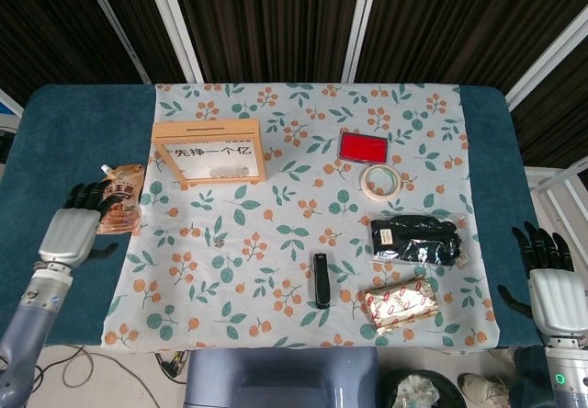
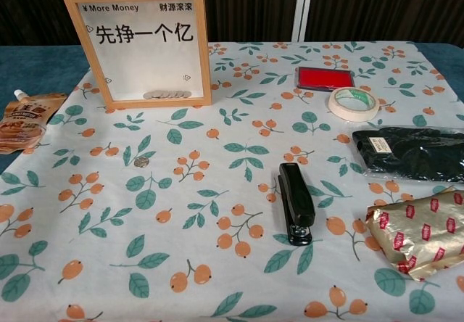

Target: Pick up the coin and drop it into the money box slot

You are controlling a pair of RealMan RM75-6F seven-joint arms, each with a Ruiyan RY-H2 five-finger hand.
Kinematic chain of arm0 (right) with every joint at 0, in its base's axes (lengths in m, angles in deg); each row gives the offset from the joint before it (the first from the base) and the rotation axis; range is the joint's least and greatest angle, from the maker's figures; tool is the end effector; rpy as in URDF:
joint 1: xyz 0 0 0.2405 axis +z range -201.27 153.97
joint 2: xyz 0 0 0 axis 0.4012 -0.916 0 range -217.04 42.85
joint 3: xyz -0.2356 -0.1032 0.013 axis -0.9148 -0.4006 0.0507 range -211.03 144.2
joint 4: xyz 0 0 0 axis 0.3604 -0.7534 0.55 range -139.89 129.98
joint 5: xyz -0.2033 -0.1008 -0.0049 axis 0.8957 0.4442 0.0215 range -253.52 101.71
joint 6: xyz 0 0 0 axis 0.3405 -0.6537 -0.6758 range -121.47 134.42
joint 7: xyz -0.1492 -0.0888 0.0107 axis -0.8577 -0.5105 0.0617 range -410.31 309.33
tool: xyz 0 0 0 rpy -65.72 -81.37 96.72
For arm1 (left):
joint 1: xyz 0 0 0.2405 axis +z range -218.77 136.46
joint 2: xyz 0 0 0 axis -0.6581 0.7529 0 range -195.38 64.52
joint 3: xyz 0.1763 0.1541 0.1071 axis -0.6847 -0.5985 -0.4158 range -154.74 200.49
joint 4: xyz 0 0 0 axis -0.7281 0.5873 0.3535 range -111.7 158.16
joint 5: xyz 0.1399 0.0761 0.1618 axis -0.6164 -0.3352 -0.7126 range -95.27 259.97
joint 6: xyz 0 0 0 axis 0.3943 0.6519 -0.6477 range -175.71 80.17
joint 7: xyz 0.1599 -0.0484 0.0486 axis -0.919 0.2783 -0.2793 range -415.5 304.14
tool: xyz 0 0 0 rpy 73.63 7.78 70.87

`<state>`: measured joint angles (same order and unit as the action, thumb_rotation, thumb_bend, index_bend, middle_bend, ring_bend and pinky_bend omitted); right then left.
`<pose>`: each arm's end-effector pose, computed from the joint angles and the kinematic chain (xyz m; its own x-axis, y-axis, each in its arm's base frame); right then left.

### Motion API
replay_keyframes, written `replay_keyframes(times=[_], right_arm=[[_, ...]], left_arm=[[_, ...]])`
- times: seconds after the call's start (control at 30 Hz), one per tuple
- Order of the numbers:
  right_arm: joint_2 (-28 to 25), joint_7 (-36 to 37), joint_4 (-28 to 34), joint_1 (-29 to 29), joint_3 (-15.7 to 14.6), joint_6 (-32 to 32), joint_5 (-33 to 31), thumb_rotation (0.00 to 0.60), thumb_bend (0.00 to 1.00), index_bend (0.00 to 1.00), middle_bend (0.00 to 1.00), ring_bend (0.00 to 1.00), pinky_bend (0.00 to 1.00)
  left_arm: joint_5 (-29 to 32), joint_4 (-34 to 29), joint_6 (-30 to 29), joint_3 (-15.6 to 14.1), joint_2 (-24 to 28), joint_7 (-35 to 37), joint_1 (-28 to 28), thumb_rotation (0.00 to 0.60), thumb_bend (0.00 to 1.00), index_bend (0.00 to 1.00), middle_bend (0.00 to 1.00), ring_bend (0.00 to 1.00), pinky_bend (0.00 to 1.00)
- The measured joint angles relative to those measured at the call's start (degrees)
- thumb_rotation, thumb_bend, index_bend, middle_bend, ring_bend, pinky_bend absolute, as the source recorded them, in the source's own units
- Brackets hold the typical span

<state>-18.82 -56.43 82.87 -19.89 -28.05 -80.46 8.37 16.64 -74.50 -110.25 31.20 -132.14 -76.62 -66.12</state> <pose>-0.3310 -0.2163 0.1427 0.4891 0.0618 0.8700 -0.8721 0.0495 0.4868 -0.2583 0.3238 0.0849 0.5300 0.2088 0.8219 0.8478 -0.1090 -0.5190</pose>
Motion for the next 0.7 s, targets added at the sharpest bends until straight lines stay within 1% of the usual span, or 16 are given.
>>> replay_keyframes(times=[0.07,0.23,0.53,0.7], right_arm=[[0.0,0.13,-0.07,0.01,0.11,0.06,-0.22,0.6,0.3,0.0,0.0,0.0,0.0],[-0.16,0.56,-0.18,-0.05,0.34,0.01,-0.56,0.6,0.3,0.0,0.0,0.0,0.0],[-0.21,0.43,-0.21,-0.07,0.62,0.05,-1.08,0.6,0.3,0.0,0.0,0.0,0.0],[-0.13,0.26,-0.28,-0.09,0.77,-0.04,-1.3,0.6,0.3,0.0,0.0,0.0,0.0]], left_arm=[[3.51,0.08,3.04,1.19,-2.23,-3.8,-3.47,0.6,0.19,0.28,0.0,0.0,0.0],[10.49,1.23,6.35,2.87,-8.07,-9.96,-8.84,0.6,0.18,0.3,0.0,0.0,0.0],[23.03,6.05,7.7,4.05,-18.65,-19.35,-17.25,0.6,0.18,0.32,0.0,0.0,0.0],[27.22,9.76,8.05,3.84,-22.84,-22.08,-20.52,0.6,0.15,0.33,0.0,0.0,0.0]])
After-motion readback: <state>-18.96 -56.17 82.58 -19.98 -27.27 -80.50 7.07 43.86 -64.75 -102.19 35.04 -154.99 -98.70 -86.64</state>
